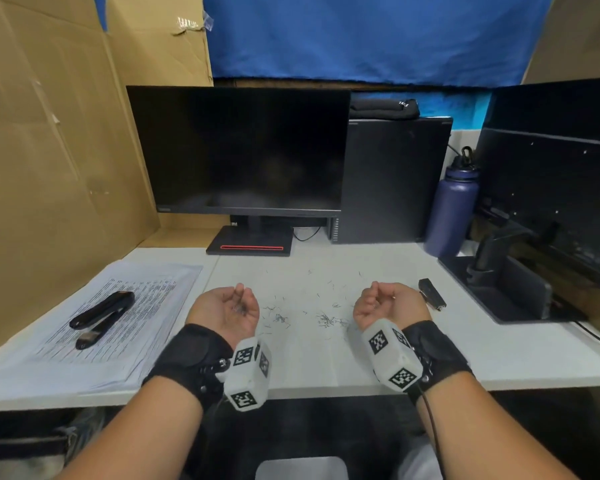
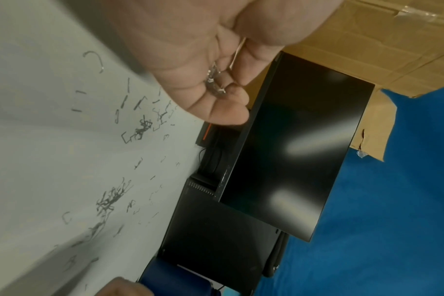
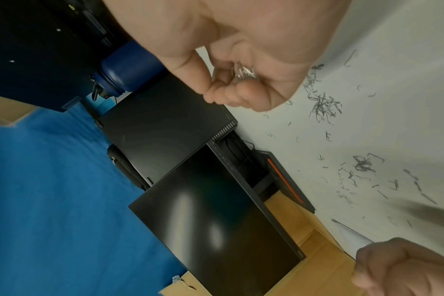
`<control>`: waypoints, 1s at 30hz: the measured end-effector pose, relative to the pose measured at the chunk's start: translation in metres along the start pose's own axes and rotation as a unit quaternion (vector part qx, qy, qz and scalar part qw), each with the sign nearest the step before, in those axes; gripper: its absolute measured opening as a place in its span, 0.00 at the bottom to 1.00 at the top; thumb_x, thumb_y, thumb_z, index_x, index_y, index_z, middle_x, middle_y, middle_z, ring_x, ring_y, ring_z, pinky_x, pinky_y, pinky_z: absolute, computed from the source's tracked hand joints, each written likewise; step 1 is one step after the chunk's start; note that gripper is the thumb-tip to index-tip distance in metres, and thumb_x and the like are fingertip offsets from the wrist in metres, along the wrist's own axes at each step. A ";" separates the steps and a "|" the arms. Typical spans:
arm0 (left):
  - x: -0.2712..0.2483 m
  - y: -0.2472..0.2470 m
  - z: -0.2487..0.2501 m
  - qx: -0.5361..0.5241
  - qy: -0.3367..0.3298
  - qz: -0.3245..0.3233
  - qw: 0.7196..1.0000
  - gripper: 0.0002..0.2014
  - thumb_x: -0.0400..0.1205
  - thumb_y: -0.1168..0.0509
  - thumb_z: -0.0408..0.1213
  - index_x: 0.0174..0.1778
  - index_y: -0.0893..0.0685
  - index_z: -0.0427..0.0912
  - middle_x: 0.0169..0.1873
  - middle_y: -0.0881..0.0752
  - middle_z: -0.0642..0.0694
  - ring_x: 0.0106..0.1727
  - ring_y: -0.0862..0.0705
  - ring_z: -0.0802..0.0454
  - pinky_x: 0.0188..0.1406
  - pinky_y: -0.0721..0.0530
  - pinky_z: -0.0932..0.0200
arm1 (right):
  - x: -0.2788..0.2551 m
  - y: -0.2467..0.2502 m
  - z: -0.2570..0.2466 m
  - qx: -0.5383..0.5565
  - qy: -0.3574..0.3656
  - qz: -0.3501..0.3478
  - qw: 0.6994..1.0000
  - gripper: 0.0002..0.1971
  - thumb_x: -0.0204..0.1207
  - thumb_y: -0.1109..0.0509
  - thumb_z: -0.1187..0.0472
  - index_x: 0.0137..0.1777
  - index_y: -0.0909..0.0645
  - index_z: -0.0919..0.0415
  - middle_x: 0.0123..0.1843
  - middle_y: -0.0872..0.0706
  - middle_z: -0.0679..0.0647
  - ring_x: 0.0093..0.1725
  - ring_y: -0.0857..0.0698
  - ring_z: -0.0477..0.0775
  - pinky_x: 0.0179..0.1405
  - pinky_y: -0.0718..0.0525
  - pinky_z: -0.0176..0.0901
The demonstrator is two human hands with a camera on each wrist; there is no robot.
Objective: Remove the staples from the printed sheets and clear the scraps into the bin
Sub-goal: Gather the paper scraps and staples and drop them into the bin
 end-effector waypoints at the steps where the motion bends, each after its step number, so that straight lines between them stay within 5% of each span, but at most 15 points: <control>1: 0.000 0.001 0.000 0.013 0.002 -0.010 1.000 0.11 0.88 0.41 0.35 0.42 0.20 0.36 0.30 0.19 0.44 0.30 0.20 0.53 0.20 0.17 0.66 | -0.001 0.001 0.000 -0.001 -0.003 -0.010 1.000 0.05 0.76 0.43 0.68 0.42 0.27 0.62 0.29 0.25 0.53 0.24 0.30 0.48 0.21 0.32 0.36; 8: -0.032 -0.012 -0.012 0.205 0.096 -0.099 0.969 0.22 0.88 0.38 0.50 0.27 0.27 0.47 0.20 0.36 0.53 0.16 0.39 0.58 0.09 0.44 0.68 | -0.046 0.004 -0.004 -0.033 -0.076 -0.132 0.988 0.16 0.82 0.40 0.55 0.32 0.31 0.54 0.22 0.36 0.44 0.18 0.39 0.43 0.11 0.42 0.34; 13: -0.077 0.023 -0.067 0.390 0.230 -0.165 0.876 0.15 0.81 0.34 0.46 0.30 0.23 0.44 0.20 0.38 0.52 0.17 0.43 0.60 0.08 0.49 0.70 | -0.085 0.015 0.045 -0.176 -0.228 -0.325 0.901 0.17 0.85 0.38 0.55 0.34 0.29 0.58 0.25 0.36 0.49 0.23 0.39 0.47 0.17 0.46 0.36; 17: -0.082 0.087 -0.114 0.457 0.346 -0.135 0.808 0.16 0.80 0.34 0.43 0.26 0.25 0.47 0.18 0.33 0.53 0.15 0.38 0.61 0.09 0.46 0.71 | -0.086 0.051 0.107 -0.284 -0.328 -0.338 0.835 0.16 0.84 0.39 0.58 0.34 0.29 0.61 0.25 0.29 0.53 0.22 0.37 0.47 0.17 0.46 0.35; 21: -0.032 0.156 -0.134 0.477 0.347 -0.032 0.807 0.19 0.86 0.39 0.42 0.26 0.21 0.46 0.21 0.24 0.50 0.19 0.30 0.59 0.18 0.38 0.69 | -0.057 0.117 0.155 -0.451 -0.375 -0.213 0.781 0.16 0.82 0.37 0.58 0.31 0.23 0.58 0.25 0.29 0.54 0.19 0.34 0.46 0.15 0.43 0.29; 23: -0.001 0.183 -0.141 0.461 0.313 0.034 0.829 0.19 0.88 0.42 0.40 0.31 0.20 0.42 0.23 0.20 0.46 0.20 0.25 0.56 0.18 0.28 0.67 | -0.024 0.157 0.165 -0.449 -0.367 -0.082 0.810 0.16 0.81 0.36 0.56 0.31 0.23 0.57 0.25 0.27 0.53 0.18 0.33 0.45 0.13 0.40 0.30; 25: 0.024 0.201 -0.148 0.438 0.278 0.077 0.852 0.20 0.91 0.46 0.37 0.32 0.22 0.40 0.24 0.20 0.44 0.20 0.23 0.54 0.19 0.22 0.64 | 0.015 0.195 0.166 -0.379 -0.301 0.081 0.872 0.17 0.84 0.39 0.57 0.32 0.25 0.58 0.23 0.25 0.51 0.18 0.31 0.46 0.13 0.36 0.32; 27: 0.045 0.218 -0.158 0.410 0.260 0.108 0.867 0.21 0.92 0.48 0.37 0.33 0.22 0.38 0.26 0.21 0.43 0.25 0.21 0.51 0.23 0.17 0.62 | 0.046 0.229 0.167 -0.306 -0.243 0.200 0.898 0.20 0.87 0.44 0.58 0.32 0.27 0.60 0.18 0.24 0.52 0.19 0.30 0.48 0.15 0.32 0.32; 30: 0.069 0.241 -0.176 0.392 0.254 0.160 0.870 0.20 0.93 0.46 0.39 0.42 0.18 0.31 0.35 0.16 0.36 0.35 0.16 0.44 0.32 0.13 0.54 | 0.068 0.252 0.175 -0.267 -0.227 0.237 0.906 0.16 0.86 0.47 0.64 0.37 0.26 0.64 0.25 0.21 0.58 0.22 0.23 0.52 0.23 0.20 0.35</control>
Point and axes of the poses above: each hand's wrist, its own x-axis towards the middle knuckle, its own y-axis out of the back of the hand, z = x × y, the point moved 5 cm from there along x, towards the middle knuckle
